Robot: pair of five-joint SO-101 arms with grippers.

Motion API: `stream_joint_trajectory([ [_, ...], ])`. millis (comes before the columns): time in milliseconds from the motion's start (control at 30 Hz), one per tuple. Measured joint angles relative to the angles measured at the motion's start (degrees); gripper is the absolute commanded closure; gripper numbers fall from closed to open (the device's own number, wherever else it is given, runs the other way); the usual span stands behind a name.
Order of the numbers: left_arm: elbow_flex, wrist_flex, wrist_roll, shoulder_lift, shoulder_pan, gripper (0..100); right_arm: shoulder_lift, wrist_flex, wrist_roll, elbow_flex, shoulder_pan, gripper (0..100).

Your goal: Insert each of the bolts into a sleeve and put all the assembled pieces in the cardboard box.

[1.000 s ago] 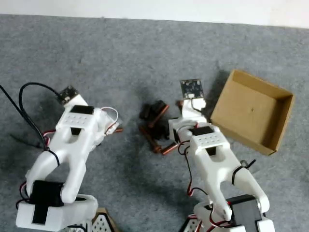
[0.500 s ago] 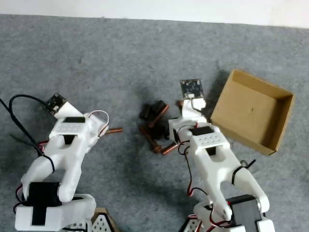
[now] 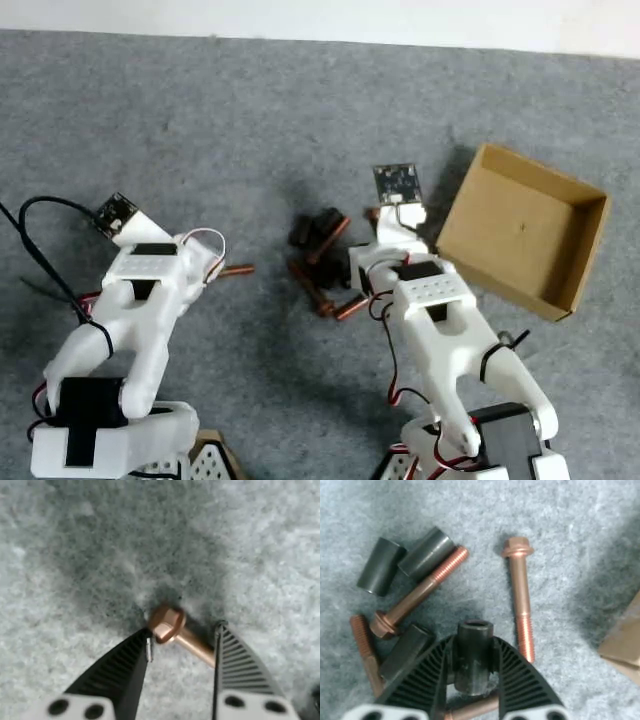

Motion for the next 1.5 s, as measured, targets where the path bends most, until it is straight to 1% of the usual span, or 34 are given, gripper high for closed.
stream_joint_trajectory([
  [67,0.0,-0.1,0.2,0.0,-0.1,100,0.0,0.0,0.0,0.0,0.0,99.5],
  [133,0.0,-0.4,-0.1,-0.4,-0.3,98,0.0,0.0,0.0,0.0,0.0,99.5],
  [233,0.0,-0.7,-0.1,-0.7,-0.1,100,0.0,0.0,0.2,0.0,0.0,99.5],
  [500,0.0,-0.8,-0.1,-1.1,-0.1,100,0.0,0.0,0.2,0.0,0.0,99.5],
  [633,1.8,-0.8,-0.1,-6.2,-0.1,100,-2.3,-0.2,0.2,0.4,0.0,99.5],
  [700,4.3,-0.8,-0.1,-11.0,-0.1,100,-5.5,-1.8,0.2,2.6,-0.4,99.5],
  [800,9.2,-0.8,-0.1,-20.4,-0.1,100,-11.6,-6.2,1.0,9.2,-2.9,99.5],
  [1033,22.5,-0.9,-0.1,-48.2,-0.1,100,-28.7,-19.3,13.3,27.1,-13.2,99.5],
  [1100,27.3,-2.7,-0.2,-57.0,-0.1,100,-31.9,-22.0,15.6,30.9,-15.9,99.5],
  [1200,34.1,-4.1,-0.2,-70.5,-0.1,100,-34.7,-23.6,18.0,34.2,-18.0,99.5],
  [1333,41.3,-4.6,-0.5,-87.4,-0.1,99,-36.0,-23.9,18.7,34.9,-19.0,99.5],
  [1400,41.8,-4.6,-2.4,-91.1,-0.1,99,-36.0,-23.9,18.8,34.9,-20.4,99.5],
  [1500,41.9,-4.6,-3.0,-90.9,-0.1,99,-36.0,-23.9,19.3,34.9,-22.6,99.5],
])
